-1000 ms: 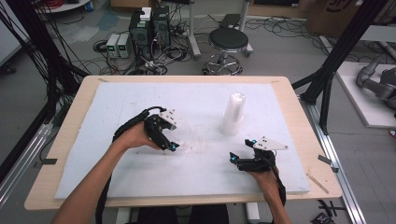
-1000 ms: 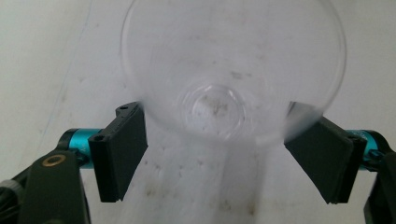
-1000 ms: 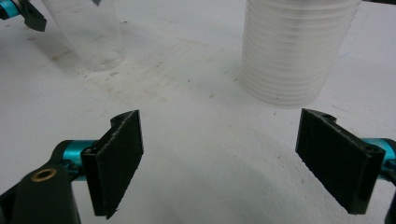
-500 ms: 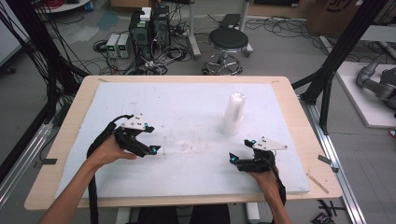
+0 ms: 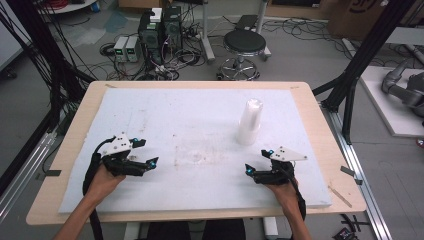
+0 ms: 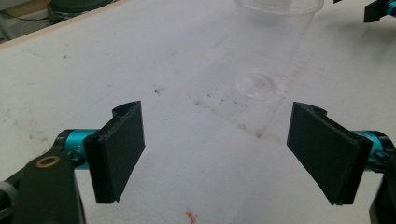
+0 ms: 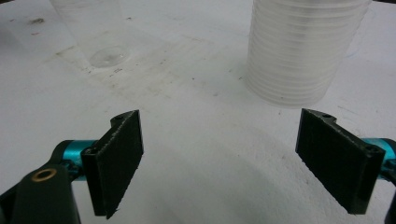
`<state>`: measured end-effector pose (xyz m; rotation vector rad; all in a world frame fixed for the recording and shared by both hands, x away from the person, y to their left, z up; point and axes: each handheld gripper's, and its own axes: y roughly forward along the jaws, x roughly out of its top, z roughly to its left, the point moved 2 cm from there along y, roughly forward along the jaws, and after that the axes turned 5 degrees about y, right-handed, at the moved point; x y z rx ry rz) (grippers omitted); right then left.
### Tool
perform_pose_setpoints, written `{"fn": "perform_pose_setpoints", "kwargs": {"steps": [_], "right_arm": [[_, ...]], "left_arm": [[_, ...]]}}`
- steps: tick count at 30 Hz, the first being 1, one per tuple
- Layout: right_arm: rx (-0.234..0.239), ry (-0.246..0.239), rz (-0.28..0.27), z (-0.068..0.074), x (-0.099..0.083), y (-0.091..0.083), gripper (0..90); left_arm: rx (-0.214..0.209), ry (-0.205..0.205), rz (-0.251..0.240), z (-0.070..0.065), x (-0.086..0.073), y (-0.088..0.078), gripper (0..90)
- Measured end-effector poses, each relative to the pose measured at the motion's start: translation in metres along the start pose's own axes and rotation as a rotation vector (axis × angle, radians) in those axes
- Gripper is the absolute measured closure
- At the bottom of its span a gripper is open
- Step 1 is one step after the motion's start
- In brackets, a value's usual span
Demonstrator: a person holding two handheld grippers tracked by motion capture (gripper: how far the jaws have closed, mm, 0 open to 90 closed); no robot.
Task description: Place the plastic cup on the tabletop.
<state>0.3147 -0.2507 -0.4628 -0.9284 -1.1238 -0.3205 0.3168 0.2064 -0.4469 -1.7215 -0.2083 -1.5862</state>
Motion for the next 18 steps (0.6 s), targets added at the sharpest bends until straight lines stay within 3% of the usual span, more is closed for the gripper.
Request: {"fn": "perform_pose_setpoints", "kwargs": {"steps": [7,18], "right_arm": [[-0.003,-0.004,-0.01,0.0,0.0,0.0,14.7],[-0.013,-0.001,-0.017,0.0,0.0,-0.001,14.7]], "left_arm": [[0.058,-0.051,-0.061,-0.001,-0.018,-0.001,18.9],[0.079,-0.086,-0.1,0.0,-0.031,-0.005,18.6]]}}
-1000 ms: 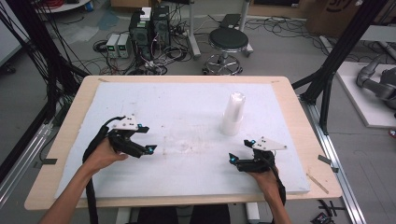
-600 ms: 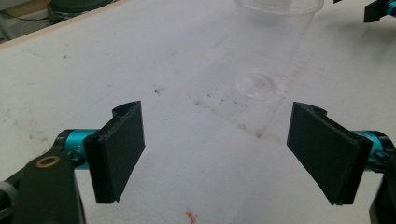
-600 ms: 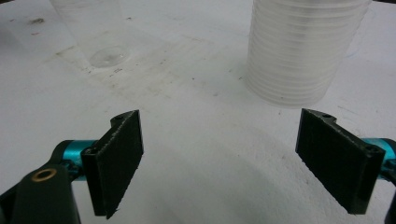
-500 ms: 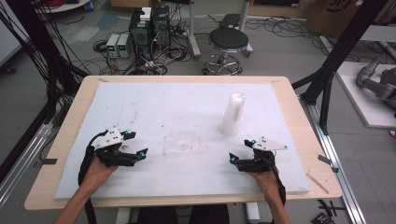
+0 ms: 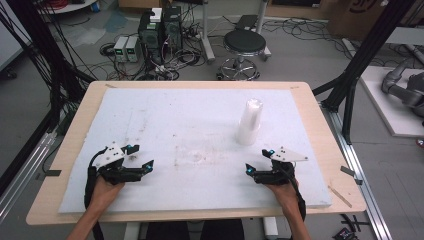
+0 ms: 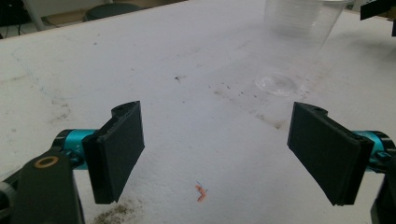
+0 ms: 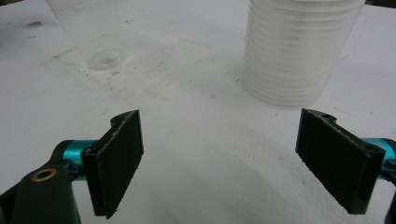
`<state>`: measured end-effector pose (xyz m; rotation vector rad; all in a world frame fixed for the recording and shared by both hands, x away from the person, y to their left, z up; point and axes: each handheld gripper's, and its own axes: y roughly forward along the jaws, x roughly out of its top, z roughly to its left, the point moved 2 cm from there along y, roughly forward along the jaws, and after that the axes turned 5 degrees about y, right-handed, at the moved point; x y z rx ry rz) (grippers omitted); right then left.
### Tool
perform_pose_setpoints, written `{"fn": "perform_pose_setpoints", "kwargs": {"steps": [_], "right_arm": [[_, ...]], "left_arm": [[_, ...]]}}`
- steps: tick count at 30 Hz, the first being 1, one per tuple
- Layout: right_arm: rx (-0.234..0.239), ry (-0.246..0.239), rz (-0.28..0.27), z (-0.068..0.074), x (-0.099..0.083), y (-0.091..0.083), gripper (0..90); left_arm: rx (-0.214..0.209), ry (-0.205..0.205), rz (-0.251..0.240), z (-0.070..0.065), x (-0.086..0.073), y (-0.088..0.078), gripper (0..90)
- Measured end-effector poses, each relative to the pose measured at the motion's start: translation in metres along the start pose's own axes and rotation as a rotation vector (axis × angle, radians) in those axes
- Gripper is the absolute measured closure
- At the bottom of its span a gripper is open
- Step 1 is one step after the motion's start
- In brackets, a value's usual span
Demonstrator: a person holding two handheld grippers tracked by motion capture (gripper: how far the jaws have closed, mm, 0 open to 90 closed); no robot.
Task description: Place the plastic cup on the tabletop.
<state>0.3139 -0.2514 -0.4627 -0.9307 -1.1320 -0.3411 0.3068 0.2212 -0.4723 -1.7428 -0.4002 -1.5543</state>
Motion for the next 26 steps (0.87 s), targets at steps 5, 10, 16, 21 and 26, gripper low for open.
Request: {"fn": "perform_pose_setpoints", "kwargs": {"steps": [5,10,16,21,26], "right_arm": [[0.005,-0.001,0.0,0.0002,-0.0002,-0.0002,14.7],[0.003,-0.001,0.0,0.0004,-0.0002,-0.0003,14.7],[0.003,-0.001,0.001,0.0001,-0.0003,-0.0001,14.7],[-0.003,-0.001,-0.002,0.0002,-0.0004,-0.0005,14.7],[-0.007,0.0,-0.002,0.0006,-0.0006,-0.0008,14.7]], "left_arm": [[0.005,0.005,0.003,-0.0007,-0.0003,0.0,18.6],[0.007,0.001,-0.002,-0.0005,-0.0006,-0.0006,18.6],[0.011,0.002,-0.003,-0.0006,-0.0007,-0.0007,18.5],[0.017,-0.002,-0.01,-0.0004,-0.0009,-0.0011,18.5],[0.02,-0.001,-0.023,-0.0005,-0.0012,-0.0025,18.5]]}}
